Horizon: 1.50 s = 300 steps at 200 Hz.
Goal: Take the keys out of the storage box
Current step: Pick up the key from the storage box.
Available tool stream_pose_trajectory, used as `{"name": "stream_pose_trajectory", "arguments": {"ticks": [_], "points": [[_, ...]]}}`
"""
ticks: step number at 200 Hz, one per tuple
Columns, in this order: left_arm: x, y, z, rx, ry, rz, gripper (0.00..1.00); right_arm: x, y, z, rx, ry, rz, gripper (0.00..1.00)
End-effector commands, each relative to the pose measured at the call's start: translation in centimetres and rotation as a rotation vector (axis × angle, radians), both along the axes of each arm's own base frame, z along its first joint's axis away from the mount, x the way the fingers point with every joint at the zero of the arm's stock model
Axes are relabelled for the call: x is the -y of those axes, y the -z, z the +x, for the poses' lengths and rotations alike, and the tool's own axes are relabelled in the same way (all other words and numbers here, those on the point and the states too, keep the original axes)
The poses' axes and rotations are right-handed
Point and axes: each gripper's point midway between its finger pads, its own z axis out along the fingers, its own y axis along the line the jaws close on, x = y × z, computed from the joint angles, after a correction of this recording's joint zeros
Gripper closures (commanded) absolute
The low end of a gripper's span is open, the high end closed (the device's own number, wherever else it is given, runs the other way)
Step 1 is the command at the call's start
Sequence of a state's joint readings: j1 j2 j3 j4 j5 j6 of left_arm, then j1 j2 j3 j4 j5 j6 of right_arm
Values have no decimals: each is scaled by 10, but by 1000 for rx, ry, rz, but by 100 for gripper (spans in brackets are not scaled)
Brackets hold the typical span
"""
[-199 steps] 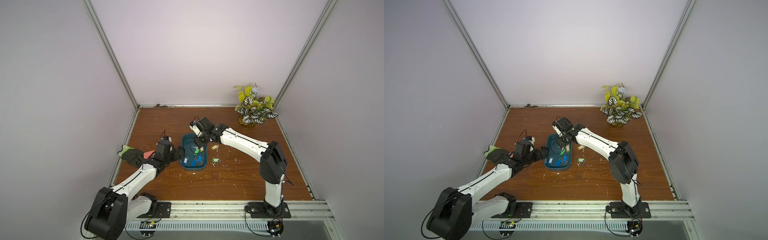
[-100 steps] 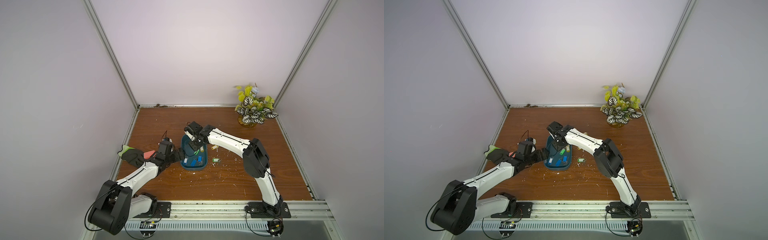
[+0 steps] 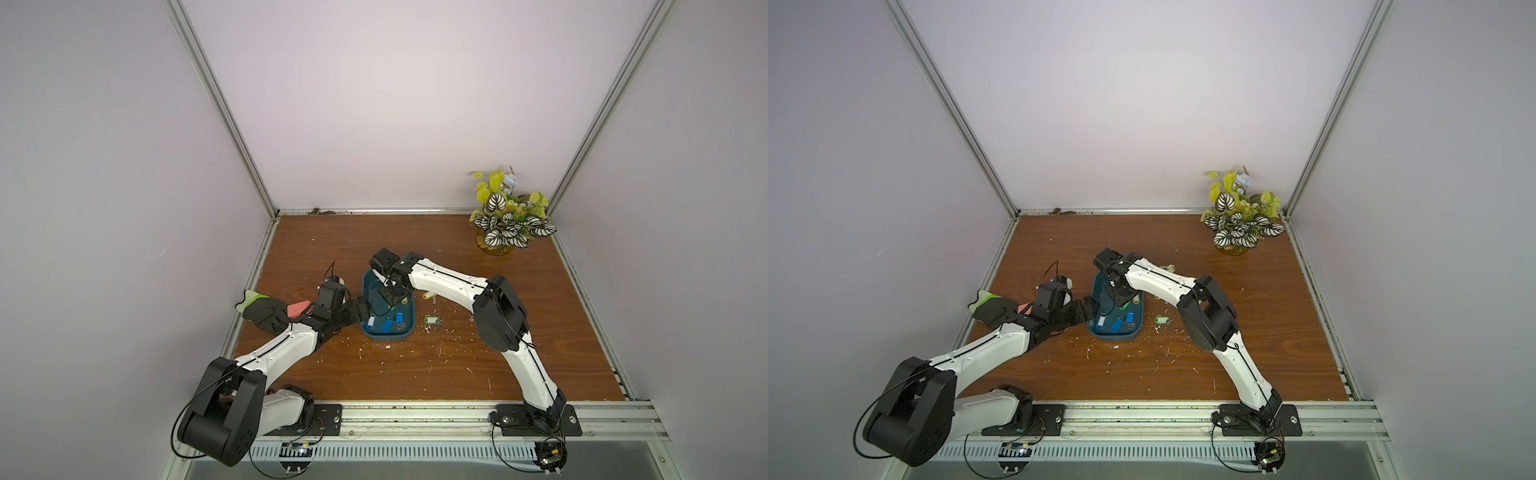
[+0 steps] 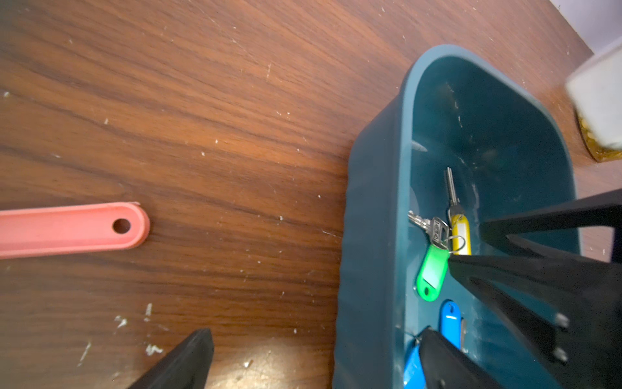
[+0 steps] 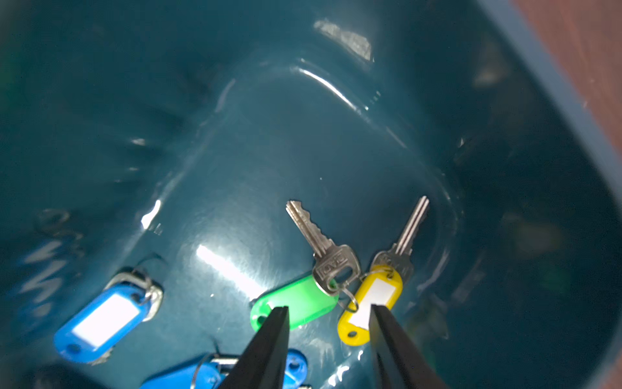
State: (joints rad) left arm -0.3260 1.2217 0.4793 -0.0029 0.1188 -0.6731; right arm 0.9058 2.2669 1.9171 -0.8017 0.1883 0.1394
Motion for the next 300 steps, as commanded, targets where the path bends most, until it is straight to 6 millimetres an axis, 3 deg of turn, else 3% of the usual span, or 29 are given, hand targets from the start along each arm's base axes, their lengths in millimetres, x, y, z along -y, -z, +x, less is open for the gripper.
{"name": "stream_pose_trajectory", "arguments": {"ticks": [1, 37, 79, 112, 153, 203, 300], "points": [[-7, 6, -1, -10, -10, 28, 1, 2, -8, 4, 14, 22, -13, 53], [-7, 6, -1, -13, -10, 28, 1, -1, 2, 4, -9, 21, -22, 51], [-7, 5, 0, -12, -12, 32, 1, -6, 17, -10, -94, 16, 4, 51], [-8, 4, 0, -13, -12, 34, 1, -11, 22, -15, -125, 11, 33, 55], [-7, 3, 0, -12, -11, 35, 1, -10, 19, -12, -106, 13, 28, 65], [-8, 3, 0, -13, -11, 39, 1, 3, 13, -1, -40, 27, -38, 67], [-10, 4, 1, -16, -18, 50, 1, 0, -9, 9, 11, 17, -35, 81]]}}
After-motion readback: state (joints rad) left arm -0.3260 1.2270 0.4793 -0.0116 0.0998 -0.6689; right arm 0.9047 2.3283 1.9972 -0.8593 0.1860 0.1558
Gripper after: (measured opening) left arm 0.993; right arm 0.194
